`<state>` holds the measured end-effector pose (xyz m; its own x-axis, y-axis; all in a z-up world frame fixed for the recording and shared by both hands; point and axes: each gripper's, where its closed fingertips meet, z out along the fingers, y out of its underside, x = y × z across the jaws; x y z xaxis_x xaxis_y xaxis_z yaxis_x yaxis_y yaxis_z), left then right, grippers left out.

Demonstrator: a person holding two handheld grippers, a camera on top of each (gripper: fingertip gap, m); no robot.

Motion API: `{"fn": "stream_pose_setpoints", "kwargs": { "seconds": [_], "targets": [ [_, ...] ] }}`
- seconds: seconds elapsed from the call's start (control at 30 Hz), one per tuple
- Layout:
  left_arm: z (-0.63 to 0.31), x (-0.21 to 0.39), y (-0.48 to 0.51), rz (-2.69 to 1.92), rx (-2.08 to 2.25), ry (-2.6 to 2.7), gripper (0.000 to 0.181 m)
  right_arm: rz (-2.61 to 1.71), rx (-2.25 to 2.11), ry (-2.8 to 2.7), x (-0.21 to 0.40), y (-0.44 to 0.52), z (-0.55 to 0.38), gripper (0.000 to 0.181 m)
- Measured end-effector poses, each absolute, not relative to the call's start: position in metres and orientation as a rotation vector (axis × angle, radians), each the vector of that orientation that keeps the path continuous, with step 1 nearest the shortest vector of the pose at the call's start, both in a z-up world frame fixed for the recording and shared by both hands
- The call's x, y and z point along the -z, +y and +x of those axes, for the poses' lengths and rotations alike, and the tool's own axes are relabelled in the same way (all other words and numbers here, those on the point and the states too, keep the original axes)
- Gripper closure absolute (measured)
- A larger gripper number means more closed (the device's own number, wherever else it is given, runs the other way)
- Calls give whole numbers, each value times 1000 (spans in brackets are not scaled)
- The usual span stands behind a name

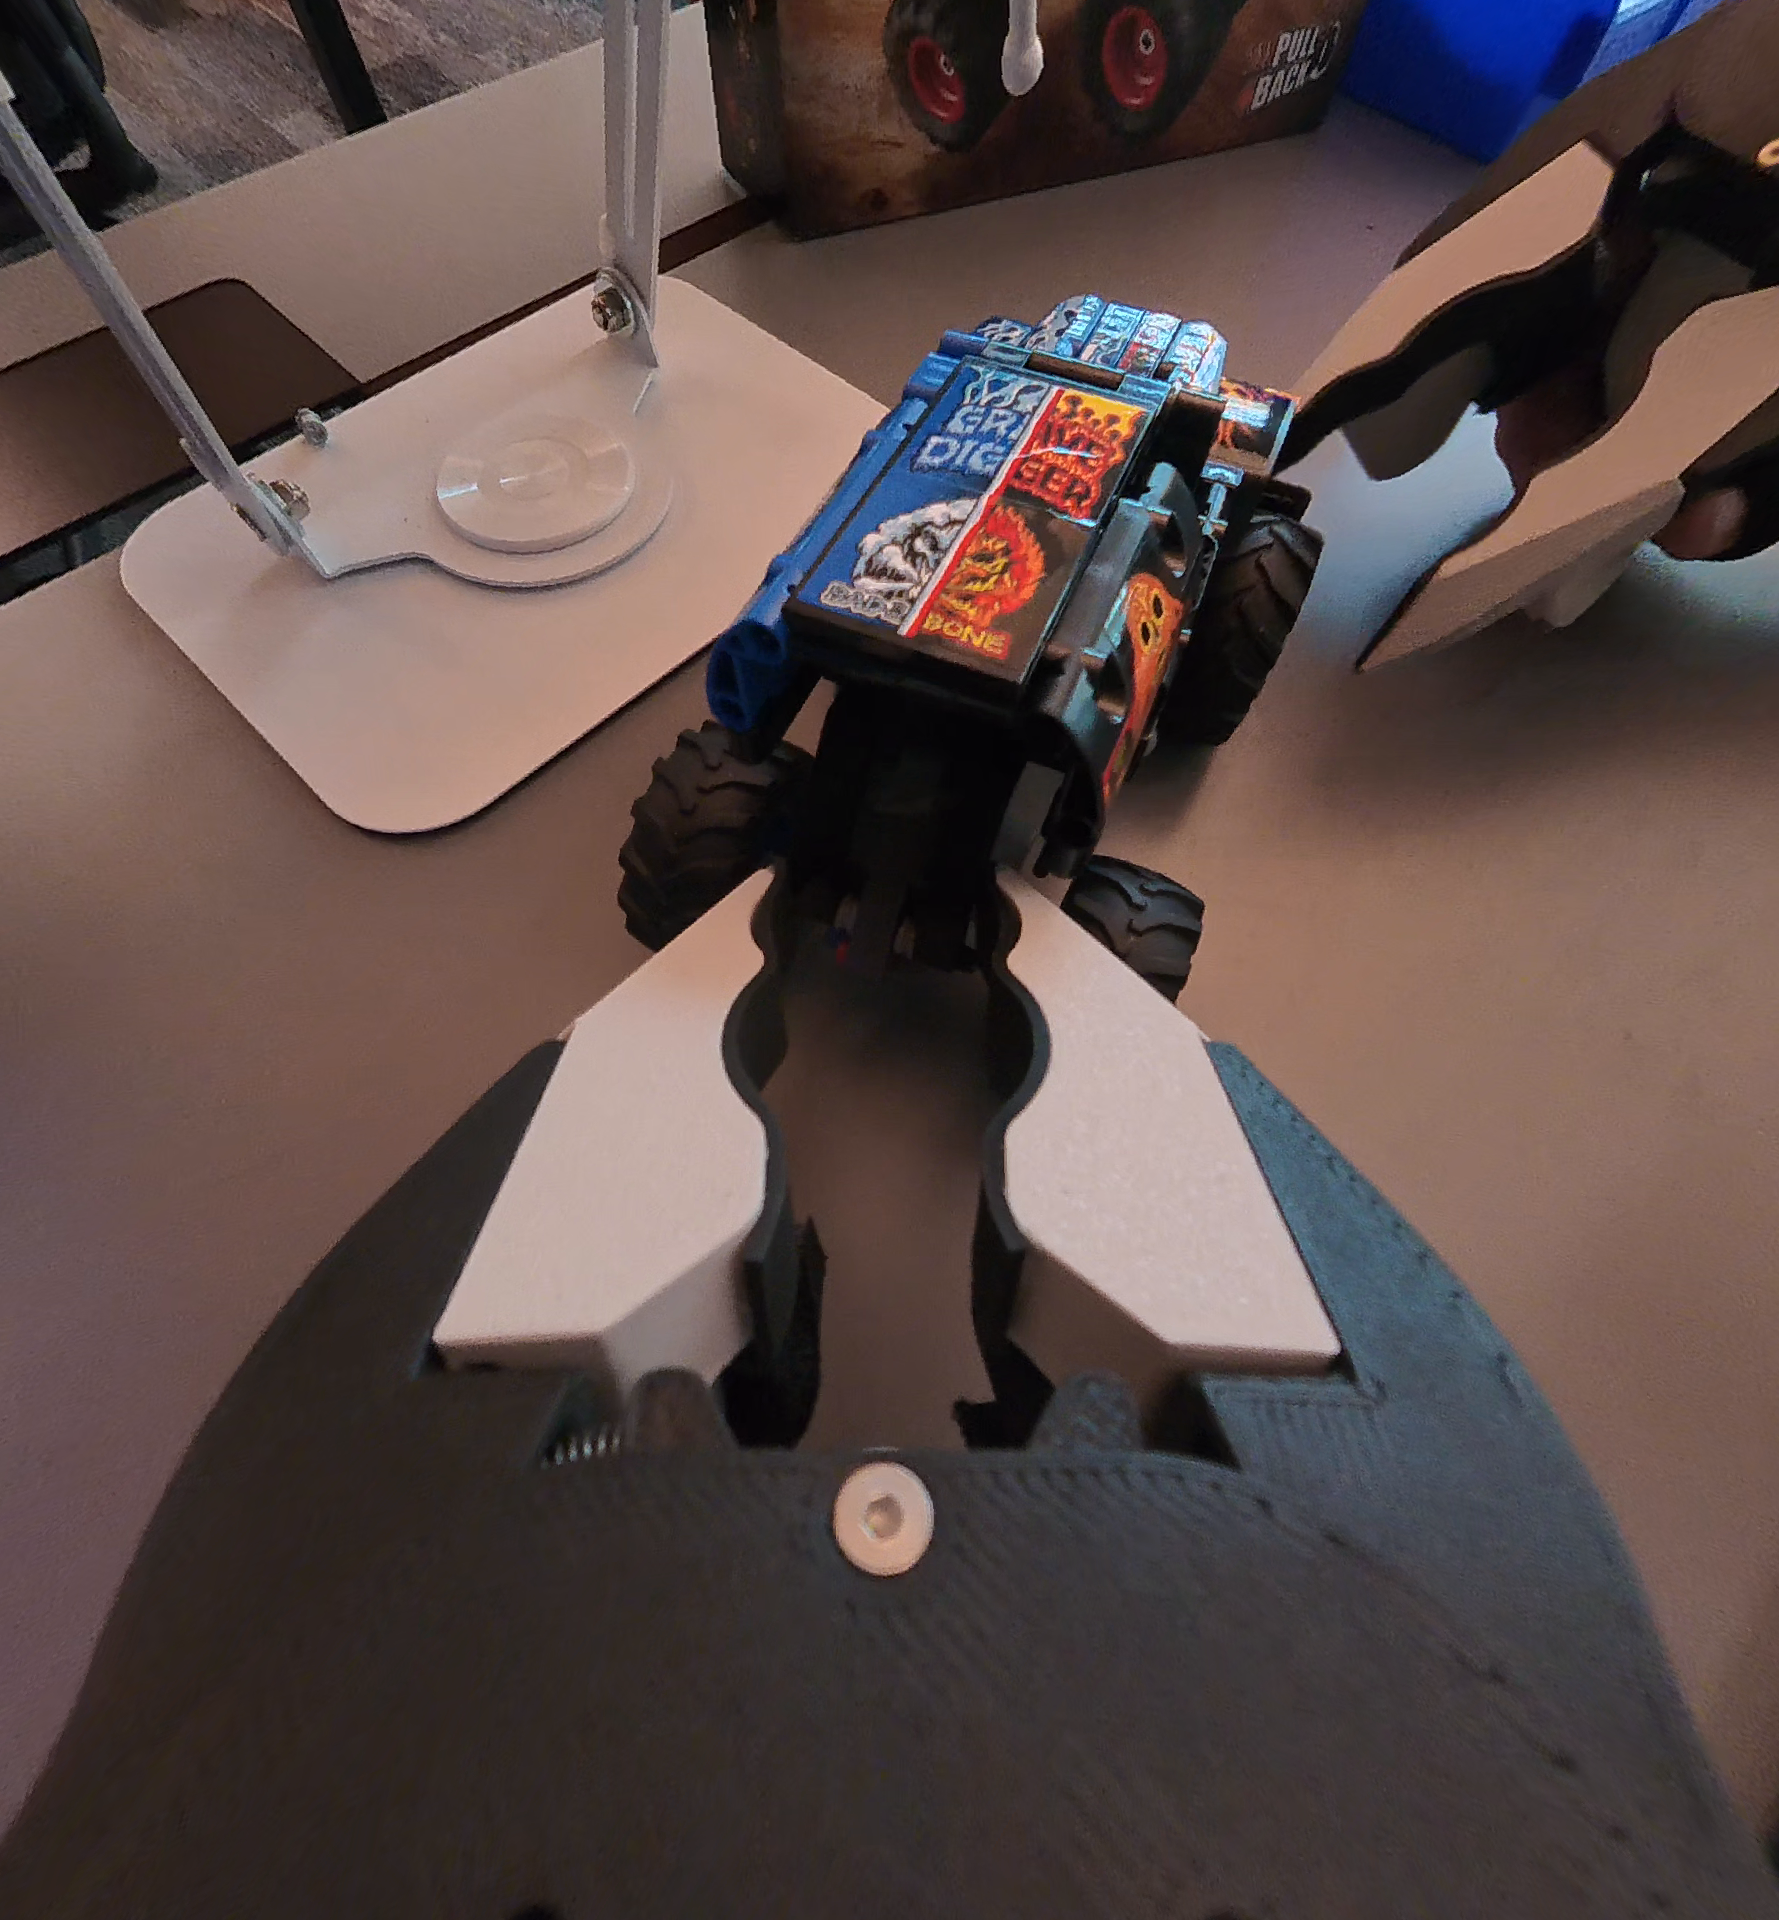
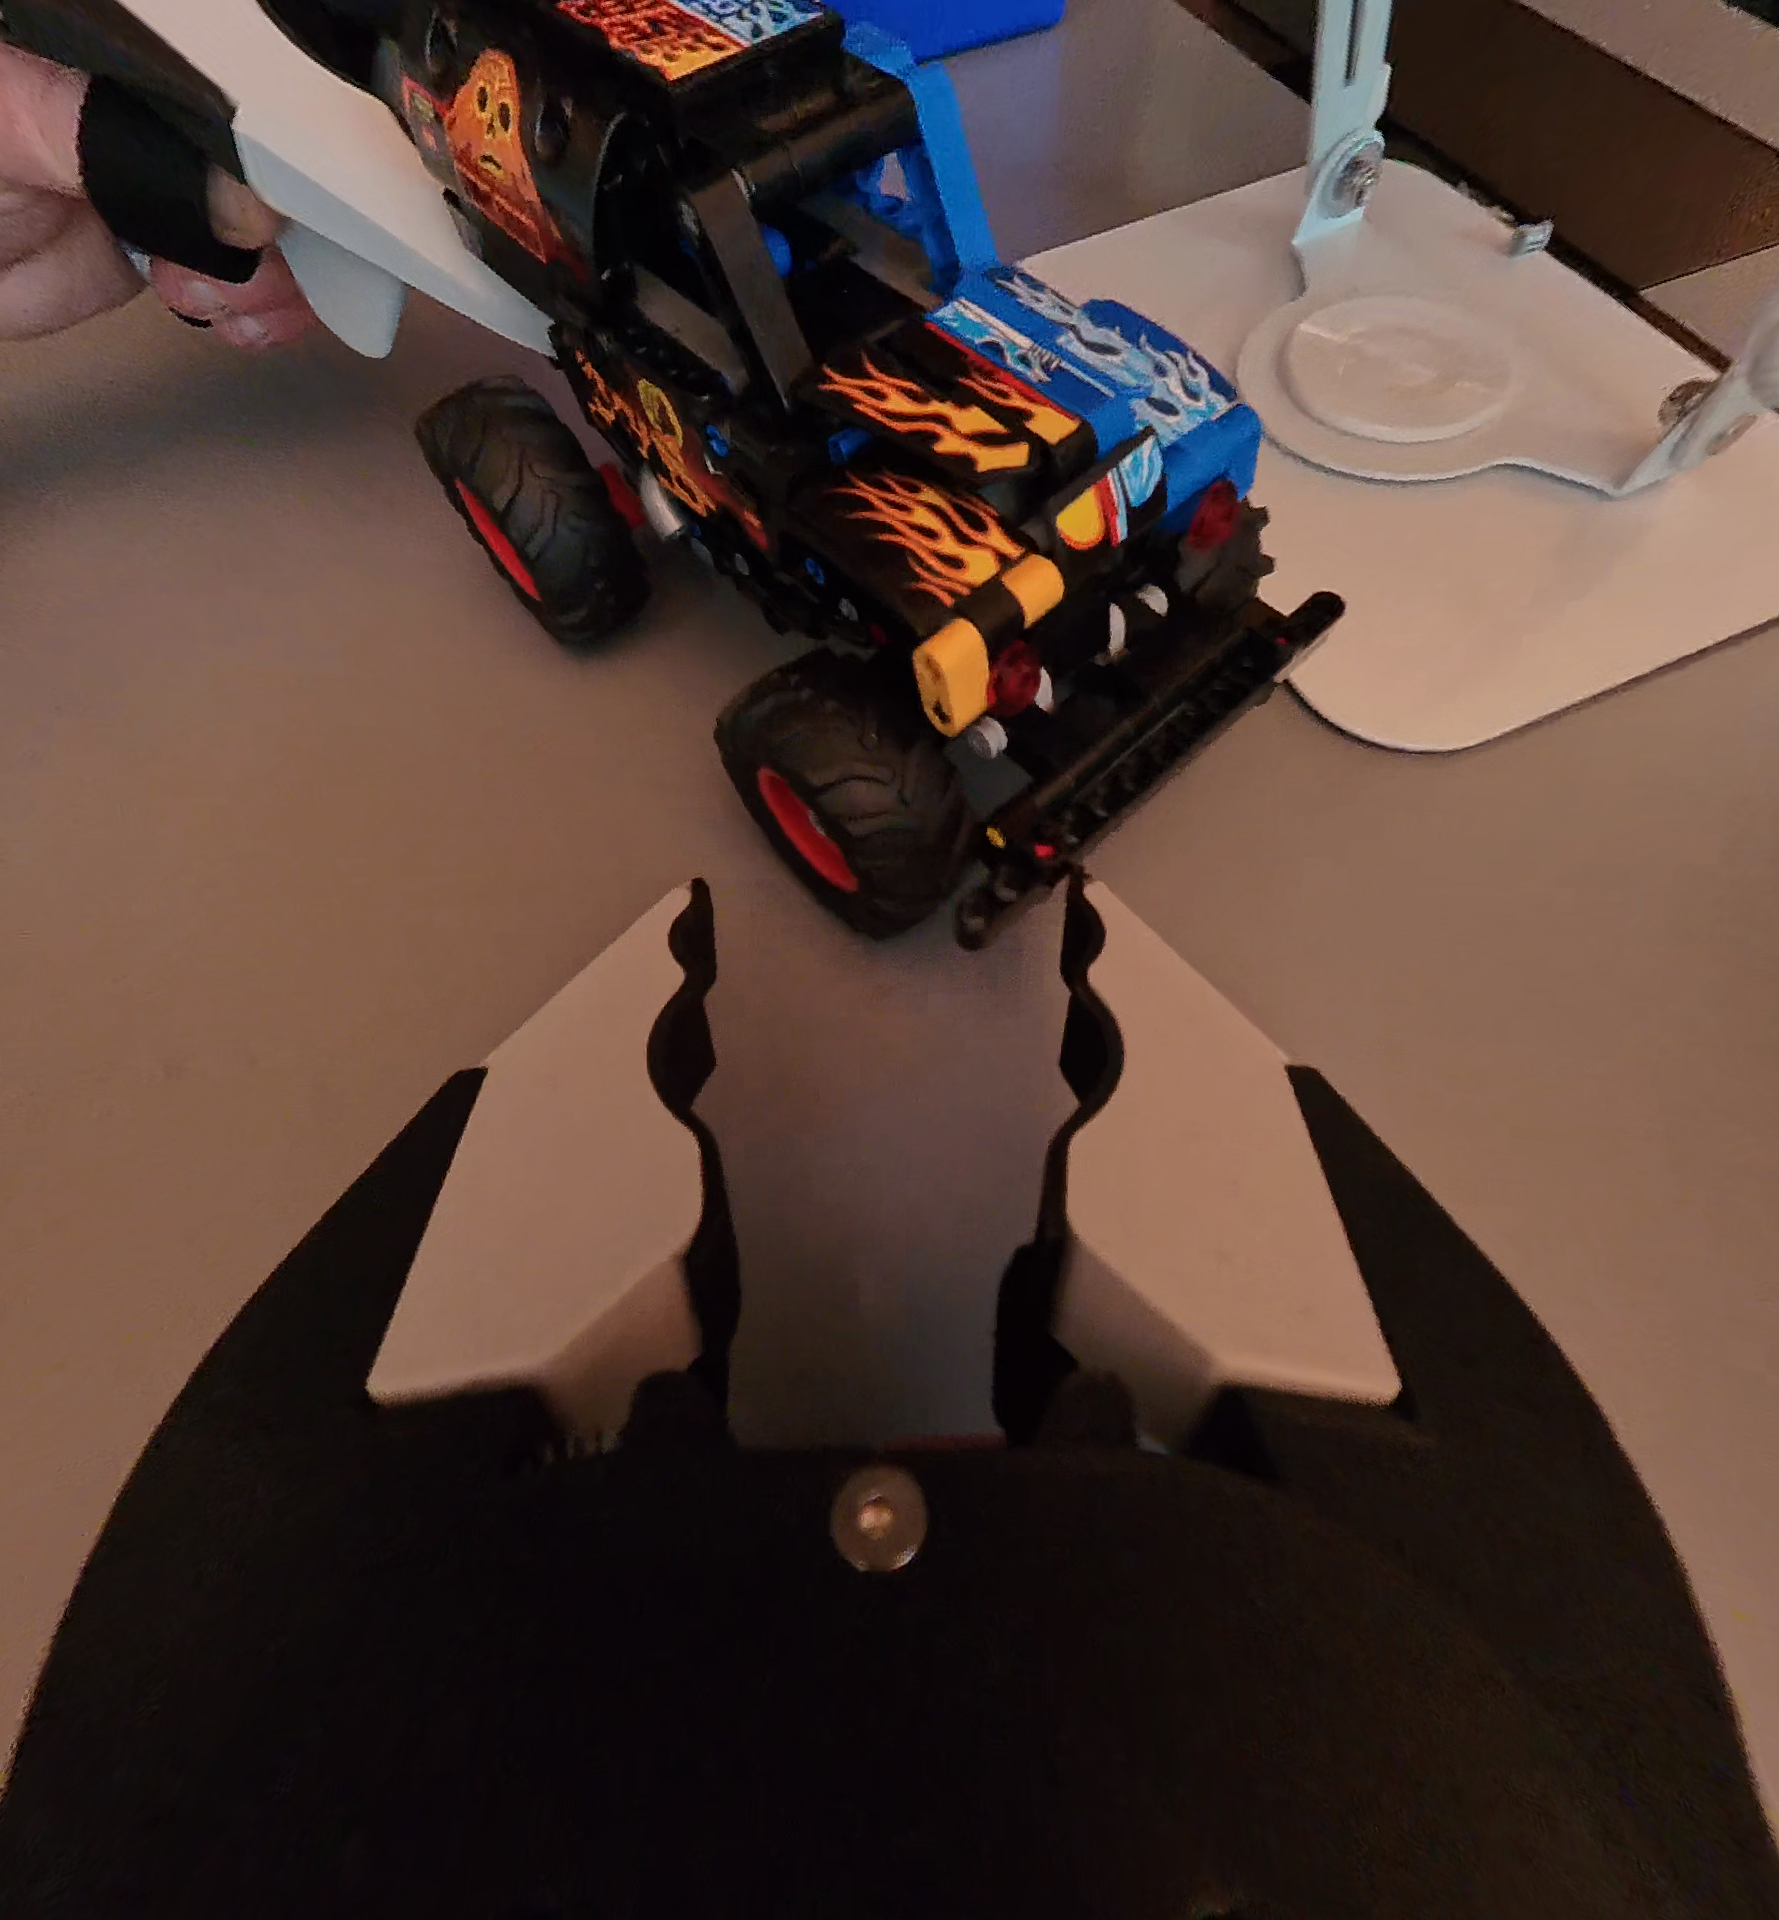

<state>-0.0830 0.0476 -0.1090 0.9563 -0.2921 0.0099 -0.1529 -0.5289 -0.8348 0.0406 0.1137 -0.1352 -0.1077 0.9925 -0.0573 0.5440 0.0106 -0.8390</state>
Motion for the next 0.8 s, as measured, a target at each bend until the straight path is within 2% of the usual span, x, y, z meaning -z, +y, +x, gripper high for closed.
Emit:
{"fn": "stream_pose_setpoints", "kwargs": {
  "seconds": [0.2,0.47,0.8],
  "targets": [
    [-96,106,38,-2117,178,245,148,-1591,-1021,-1665,128,111,18,116],
    [-119,105,28,-2103,105,168,149,-1543,-952,-1686,127,109,-18,106],
    [-135,104,36,-2103,-68,166,148,-1506,-912,-1651,126,131,-47,108]
  ]
}}
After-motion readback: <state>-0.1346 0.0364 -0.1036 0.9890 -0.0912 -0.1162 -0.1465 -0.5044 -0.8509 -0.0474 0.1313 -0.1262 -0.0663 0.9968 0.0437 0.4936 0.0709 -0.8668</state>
